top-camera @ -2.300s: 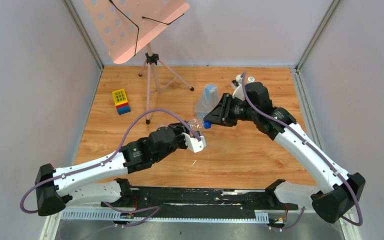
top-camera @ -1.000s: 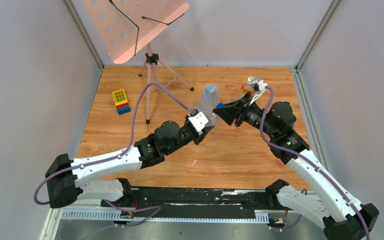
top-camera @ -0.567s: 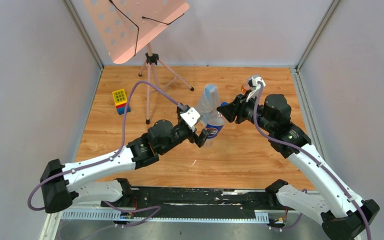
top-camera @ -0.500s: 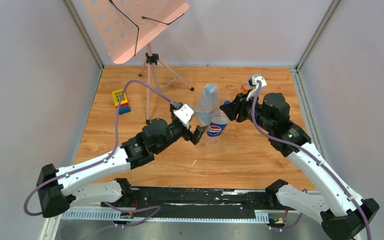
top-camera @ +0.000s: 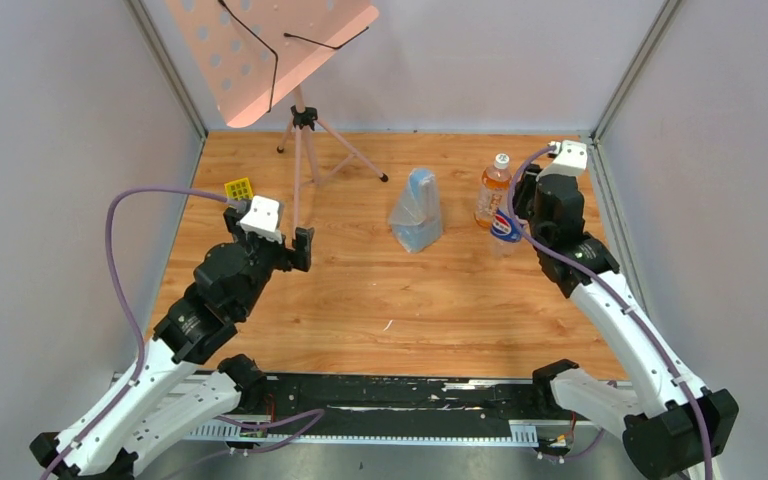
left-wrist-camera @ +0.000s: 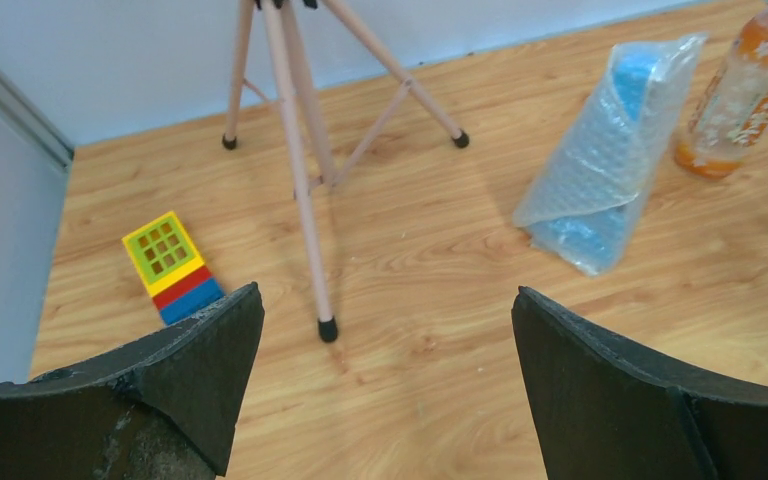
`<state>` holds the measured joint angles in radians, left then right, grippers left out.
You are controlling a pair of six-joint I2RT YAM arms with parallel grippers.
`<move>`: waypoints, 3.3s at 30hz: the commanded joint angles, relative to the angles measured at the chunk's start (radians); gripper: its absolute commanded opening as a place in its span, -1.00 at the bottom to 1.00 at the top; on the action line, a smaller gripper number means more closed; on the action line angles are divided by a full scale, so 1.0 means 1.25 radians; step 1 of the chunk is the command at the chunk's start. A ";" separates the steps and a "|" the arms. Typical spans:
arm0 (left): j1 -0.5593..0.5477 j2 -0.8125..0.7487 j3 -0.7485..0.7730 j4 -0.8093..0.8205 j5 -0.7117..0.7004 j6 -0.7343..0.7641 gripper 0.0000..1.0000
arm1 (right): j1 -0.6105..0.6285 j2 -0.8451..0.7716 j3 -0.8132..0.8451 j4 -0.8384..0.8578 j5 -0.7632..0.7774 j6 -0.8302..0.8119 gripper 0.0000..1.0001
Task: Screw on the bottle caps
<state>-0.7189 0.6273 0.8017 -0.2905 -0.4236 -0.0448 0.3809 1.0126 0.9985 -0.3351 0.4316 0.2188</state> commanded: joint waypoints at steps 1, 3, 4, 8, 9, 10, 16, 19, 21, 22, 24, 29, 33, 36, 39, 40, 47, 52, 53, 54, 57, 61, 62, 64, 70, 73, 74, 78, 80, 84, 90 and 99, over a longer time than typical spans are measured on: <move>0.015 -0.026 -0.002 -0.058 -0.045 0.033 1.00 | -0.059 0.016 -0.031 0.124 0.085 0.002 -1.00; 0.015 -0.033 -0.026 -0.038 -0.049 0.035 1.00 | -0.093 0.019 -0.052 0.167 0.076 0.005 -1.00; 0.016 -0.034 -0.032 -0.028 -0.045 0.033 1.00 | -0.106 0.022 -0.063 0.187 0.070 0.003 -1.00; 0.018 -0.017 -0.030 -0.040 -0.034 0.030 1.00 | -0.138 0.038 -0.109 0.286 0.027 -0.023 -1.00; 0.018 -0.011 -0.029 -0.044 -0.035 0.032 1.00 | -0.139 0.043 -0.117 0.309 0.020 -0.029 -1.00; 0.018 -0.009 -0.028 -0.047 -0.041 0.034 1.00 | -0.140 0.049 -0.123 0.327 0.012 -0.039 -1.00; 0.018 -0.017 -0.034 -0.044 -0.054 0.034 1.00 | -0.144 0.103 -0.134 0.358 0.004 -0.058 -0.98; 0.018 -0.019 -0.035 -0.043 -0.056 0.033 1.00 | -0.148 0.121 -0.139 0.359 -0.011 -0.054 -0.91; 0.017 -0.020 -0.035 -0.042 -0.056 0.034 1.00 | -0.148 0.126 -0.144 0.359 -0.023 -0.049 -0.84; 0.018 -0.020 -0.035 -0.042 -0.056 0.034 1.00 | -0.148 0.128 -0.146 0.359 -0.025 -0.046 -0.82; 0.018 -0.020 -0.035 -0.044 -0.056 0.035 1.00 | -0.149 0.131 -0.152 0.360 -0.026 -0.042 -0.80; 0.018 -0.023 -0.035 -0.043 -0.053 0.034 1.00 | -0.148 0.125 -0.161 0.353 -0.039 -0.033 -0.48; 0.018 -0.023 -0.035 -0.042 -0.054 0.035 1.00 | -0.149 0.114 -0.155 0.340 -0.051 -0.034 -0.14; 0.017 -0.024 -0.034 -0.044 -0.054 0.035 1.00 | -0.149 0.114 -0.149 0.333 -0.059 -0.035 0.04; 0.018 -0.026 -0.035 -0.043 -0.053 0.035 1.00 | -0.148 0.114 -0.141 0.322 -0.062 -0.035 0.10; 0.018 -0.026 -0.035 -0.043 -0.053 0.035 1.00 | -0.149 0.114 -0.138 0.318 -0.063 -0.035 0.12; 0.018 -0.025 -0.035 -0.043 -0.046 0.034 1.00 | -0.148 0.094 -0.125 0.297 -0.071 -0.035 0.33; 0.018 -0.026 -0.034 -0.044 -0.041 0.030 1.00 | -0.148 0.066 -0.113 0.277 -0.092 -0.031 0.49; 0.017 -0.026 -0.034 -0.045 -0.039 0.029 1.00 | -0.149 0.061 -0.113 0.277 -0.093 -0.031 0.50; 0.018 -0.026 -0.034 -0.045 -0.038 0.029 1.00 | -0.149 0.057 -0.112 0.274 -0.094 -0.030 0.51; 0.018 -0.027 -0.032 -0.046 -0.034 0.026 1.00 | -0.148 0.045 -0.105 0.271 -0.101 -0.028 0.53; 0.018 -0.027 -0.033 -0.046 -0.030 0.024 1.00 | -0.149 0.030 -0.095 0.234 -0.105 -0.025 0.57; 0.018 -0.027 -0.032 -0.046 -0.028 0.023 1.00 | -0.149 0.024 -0.090 0.227 -0.107 -0.024 0.58; 0.018 -0.028 -0.031 -0.047 -0.026 0.022 1.00 | -0.149 0.012 -0.075 0.201 -0.113 -0.019 0.60; 0.018 -0.031 -0.031 -0.046 -0.022 0.022 1.00 | -0.149 -0.048 -0.072 0.146 -0.120 0.012 0.77; 0.018 -0.028 -0.030 -0.048 -0.012 0.023 1.00 | -0.149 -0.039 -0.041 0.028 -0.099 0.097 0.78; 0.017 -0.027 -0.029 -0.049 -0.009 0.023 1.00 | -0.149 -0.033 -0.026 -0.025 -0.093 0.127 0.79; 0.018 -0.026 -0.029 -0.048 0.021 0.029 1.00 | -0.148 -0.025 0.000 -0.183 -0.141 0.243 0.89; 0.018 -0.024 -0.027 -0.043 0.043 0.034 1.00 | -0.149 -0.032 -0.013 -0.227 -0.176 0.277 0.90; 0.018 -0.030 -0.035 -0.018 0.097 0.032 1.00 | -0.148 -0.040 -0.055 -0.290 -0.232 0.342 0.96; 0.018 -0.031 -0.038 0.003 0.182 0.006 1.00 | -0.149 0.033 -0.123 -0.344 -0.233 0.454 0.97; 0.018 -0.004 -0.036 -0.015 0.230 0.025 1.00 | -0.148 0.204 -0.160 -0.372 -0.176 0.527 0.96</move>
<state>-0.7006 0.6079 0.7486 -0.3386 -0.1833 -0.0185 0.1993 1.2316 0.8165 -0.7952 0.1833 0.8177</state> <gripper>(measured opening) 0.998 0.988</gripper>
